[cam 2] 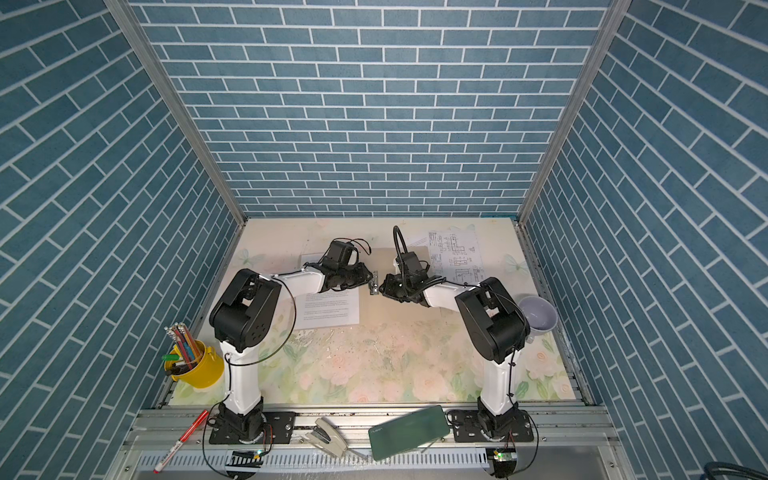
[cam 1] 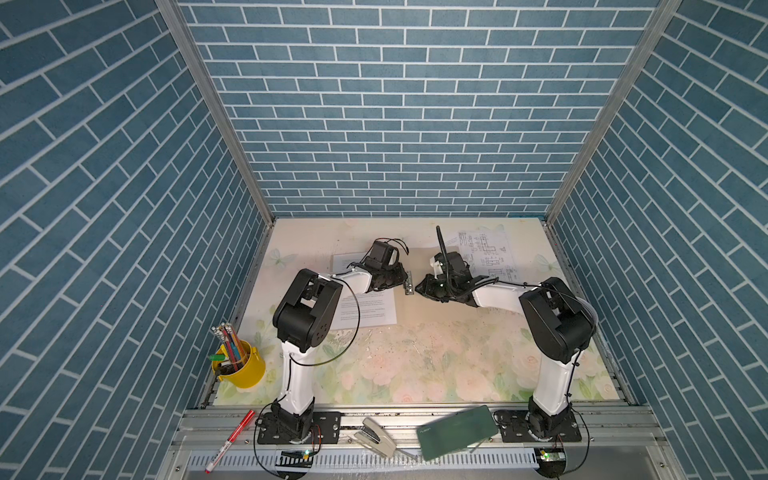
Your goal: Put the files into the folder
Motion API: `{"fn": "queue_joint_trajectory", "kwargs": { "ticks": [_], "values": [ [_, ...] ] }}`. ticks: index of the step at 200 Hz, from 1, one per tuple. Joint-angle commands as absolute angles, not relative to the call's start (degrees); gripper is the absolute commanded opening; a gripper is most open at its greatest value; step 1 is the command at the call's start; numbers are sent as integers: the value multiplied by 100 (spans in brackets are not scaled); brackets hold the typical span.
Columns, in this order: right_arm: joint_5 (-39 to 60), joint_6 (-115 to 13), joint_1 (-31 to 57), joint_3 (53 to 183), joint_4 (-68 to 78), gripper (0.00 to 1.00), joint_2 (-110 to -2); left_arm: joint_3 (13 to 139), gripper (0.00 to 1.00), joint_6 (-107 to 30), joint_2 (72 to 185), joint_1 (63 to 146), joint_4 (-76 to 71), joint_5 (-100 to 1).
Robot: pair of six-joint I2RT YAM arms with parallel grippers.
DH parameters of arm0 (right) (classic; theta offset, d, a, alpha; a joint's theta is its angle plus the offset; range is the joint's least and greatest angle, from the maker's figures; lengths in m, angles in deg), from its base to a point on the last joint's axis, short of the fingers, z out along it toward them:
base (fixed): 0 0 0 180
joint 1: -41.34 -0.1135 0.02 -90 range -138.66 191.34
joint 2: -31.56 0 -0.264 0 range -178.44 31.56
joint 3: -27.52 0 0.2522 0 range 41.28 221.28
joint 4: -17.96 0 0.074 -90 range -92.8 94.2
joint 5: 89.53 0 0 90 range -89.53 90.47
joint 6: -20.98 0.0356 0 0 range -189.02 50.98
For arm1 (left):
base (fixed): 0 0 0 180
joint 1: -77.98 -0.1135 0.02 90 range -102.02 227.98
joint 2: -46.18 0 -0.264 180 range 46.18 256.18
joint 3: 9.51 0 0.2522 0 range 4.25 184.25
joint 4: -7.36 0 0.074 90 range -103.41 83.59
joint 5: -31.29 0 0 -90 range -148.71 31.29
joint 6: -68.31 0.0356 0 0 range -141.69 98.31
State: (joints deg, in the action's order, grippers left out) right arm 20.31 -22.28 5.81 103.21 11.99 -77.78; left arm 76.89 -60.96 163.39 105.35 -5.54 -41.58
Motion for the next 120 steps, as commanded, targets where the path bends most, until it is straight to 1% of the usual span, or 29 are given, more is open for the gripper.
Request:
{"fn": "queue_joint_trajectory", "kwargs": {
  "ticks": [1,80,120],
  "values": [
    [2112,-2095,534,10291,1324,20,-7923,7820,32,-6049,16430,10523,-720,-4344],
    [2296,-2020,482,10490,1353,16,-8177,7978,29,-6080,16627,10488,-700,-4395],
    [2332,-1967,478,10537,1405,16,-8217,8046,26,-6074,16701,10487,-729,-4426]
  ]
}}
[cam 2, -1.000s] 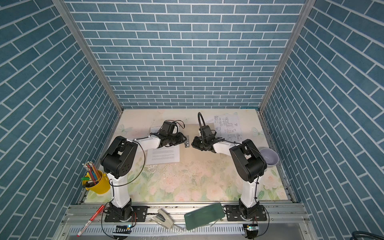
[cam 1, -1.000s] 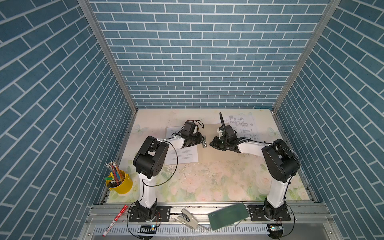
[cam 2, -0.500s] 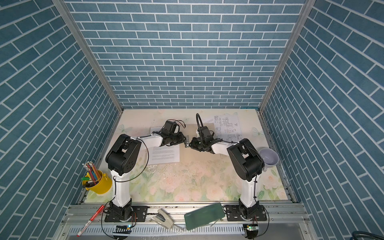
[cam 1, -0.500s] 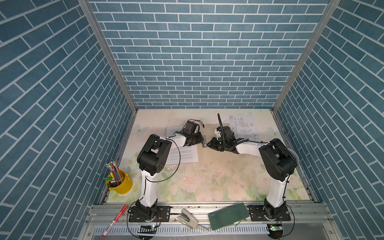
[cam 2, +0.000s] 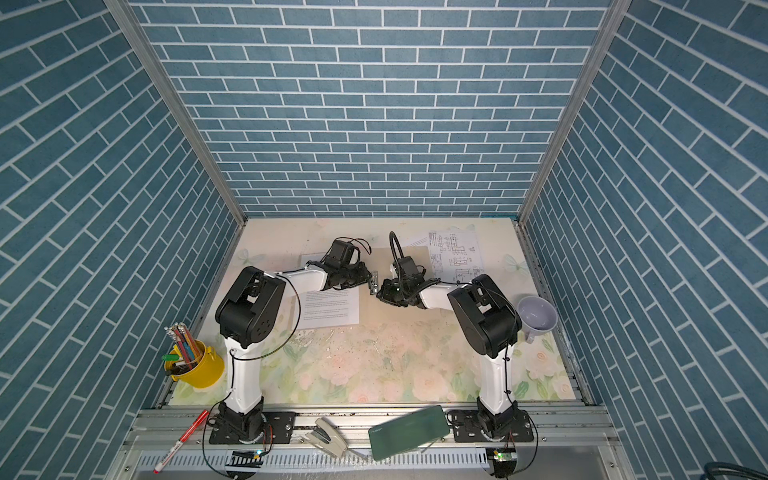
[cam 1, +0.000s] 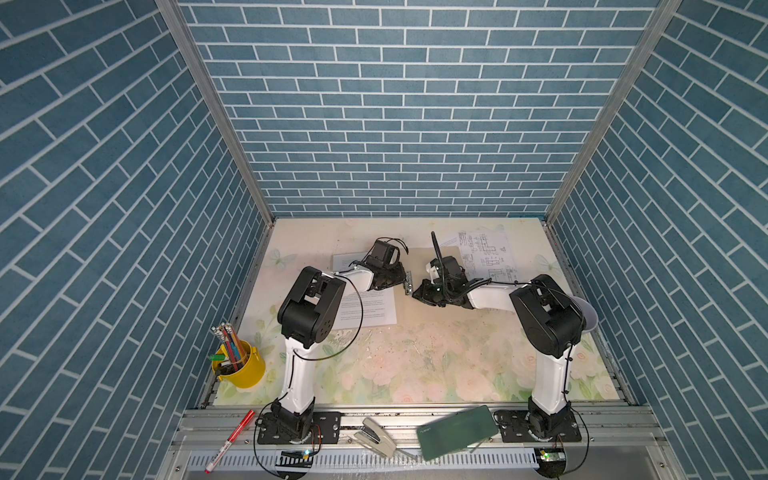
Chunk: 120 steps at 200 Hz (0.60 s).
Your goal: Put the files into the folder
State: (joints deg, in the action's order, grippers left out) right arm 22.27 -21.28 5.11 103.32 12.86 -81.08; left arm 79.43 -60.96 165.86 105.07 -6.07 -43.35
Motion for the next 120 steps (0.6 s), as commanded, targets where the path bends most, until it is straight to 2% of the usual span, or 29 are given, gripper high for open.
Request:
{"fn": "queue_joint_trajectory", "kwargs": {
  "ticks": [1,120],
  "values": [
    [2332,-1965,478,10541,1405,16,-8217,8050,25,-6068,16702,10487,-728,-4423],
    [2516,-1796,470,10733,1600,16,-8371,7986,19,-6091,16710,10479,-650,-4376]
  ]
}}
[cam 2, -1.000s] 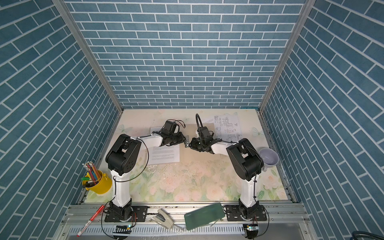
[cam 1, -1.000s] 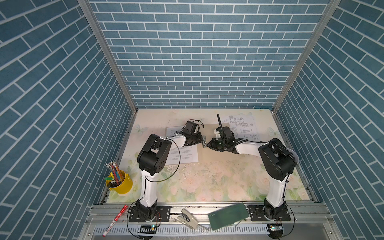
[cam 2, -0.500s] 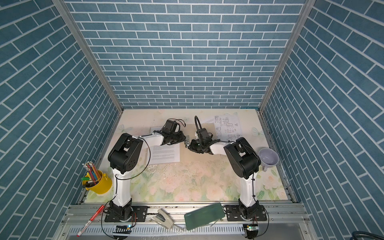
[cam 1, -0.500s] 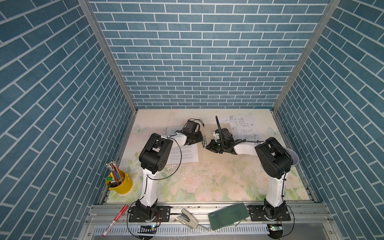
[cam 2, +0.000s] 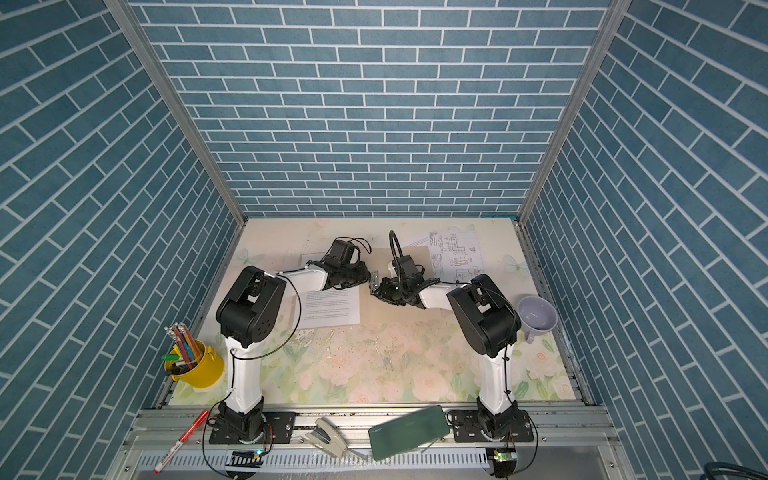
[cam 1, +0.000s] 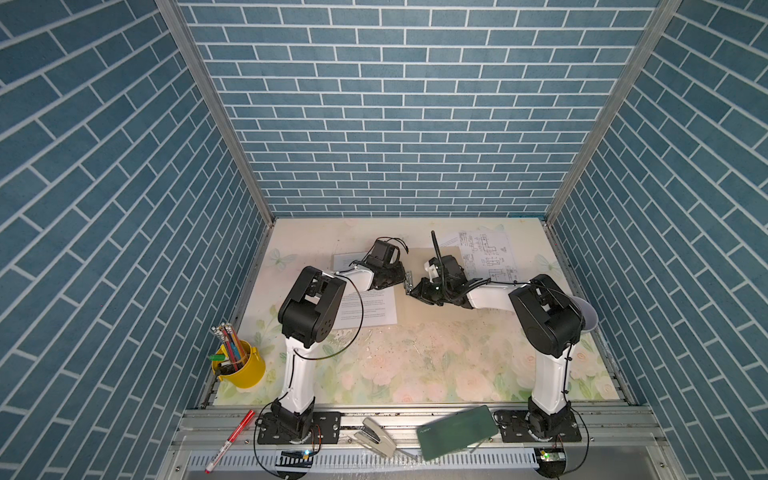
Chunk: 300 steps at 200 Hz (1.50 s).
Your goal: Put the files into the folder
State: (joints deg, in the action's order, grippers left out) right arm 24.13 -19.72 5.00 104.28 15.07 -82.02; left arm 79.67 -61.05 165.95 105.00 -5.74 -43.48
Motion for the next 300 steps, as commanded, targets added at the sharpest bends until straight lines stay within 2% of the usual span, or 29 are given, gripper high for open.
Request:
{"fn": "queue_joint_trajectory", "kwargs": {
  "ticks": [1,196,300],
  "values": [
    [2521,-1796,469,10735,1603,16,-8373,7985,19,-6094,16711,10479,-645,-4376],
    [2563,-2143,473,10985,984,0,-8761,7962,16,-6069,16772,10478,-612,-4203],
    [2133,-2613,469,10805,317,0,-8892,8111,16,-6063,16957,10482,-805,-4146]
  ]
}}
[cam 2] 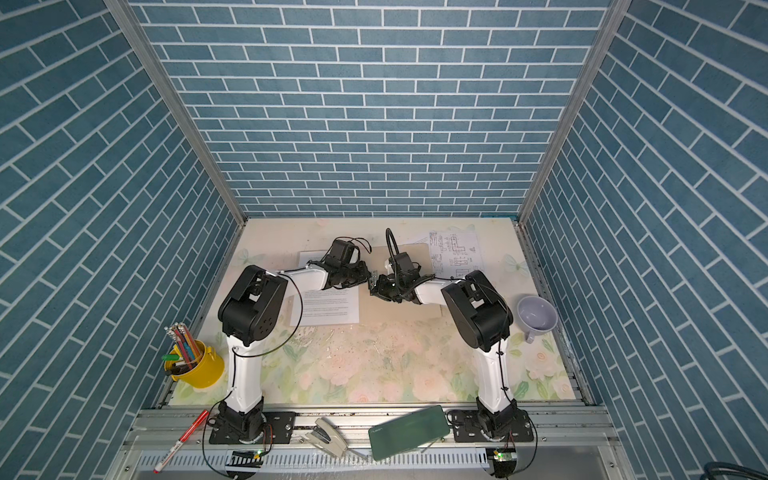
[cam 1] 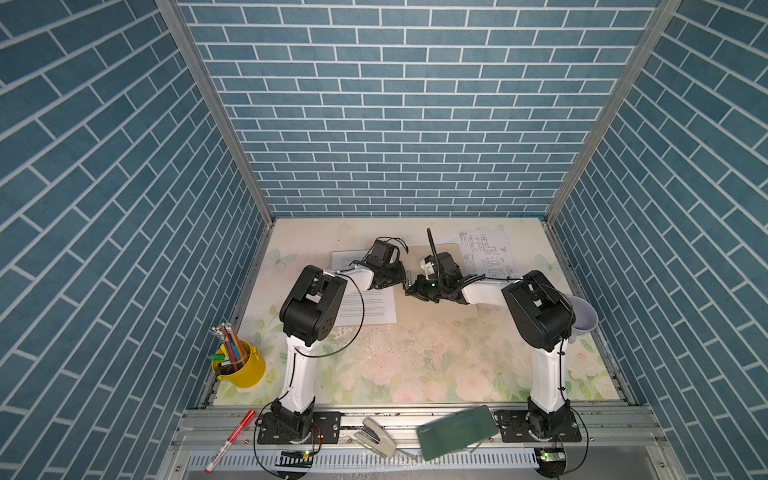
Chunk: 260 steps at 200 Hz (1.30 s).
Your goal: Put the files into the folder
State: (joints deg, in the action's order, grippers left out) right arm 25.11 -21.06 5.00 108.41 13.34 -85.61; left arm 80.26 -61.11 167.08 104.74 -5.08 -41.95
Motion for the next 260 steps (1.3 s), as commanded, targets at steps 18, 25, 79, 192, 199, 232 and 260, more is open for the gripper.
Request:
{"fn": "queue_joint_trajectory", "kwargs": {
  "ticks": [18,25,79,192,199,232,260],
  "values": [
    [2057,-2724,474,10834,119,0,-8927,8138,15,-6069,16982,10486,-833,-4141],
    [2019,-2744,469,10828,88,0,-8936,8151,15,-6064,16991,10487,-843,-4143],
    [1869,-2771,477,10764,-13,0,-8999,8190,14,-6045,17046,10485,-939,-4146],
    [1770,-2588,649,10544,42,0,-8831,8187,13,-5956,17081,10489,-948,-4143],
    [1761,-2570,653,10531,42,0,-8828,8186,13,-5940,17080,10488,-956,-4141],
    [1761,-2568,680,10513,9,0,-8848,8168,16,-5913,17087,10487,-944,-4148],
    [1787,-2553,680,10497,50,0,-8859,8222,15,-6024,17107,10489,-985,-4211]
  ]
}}
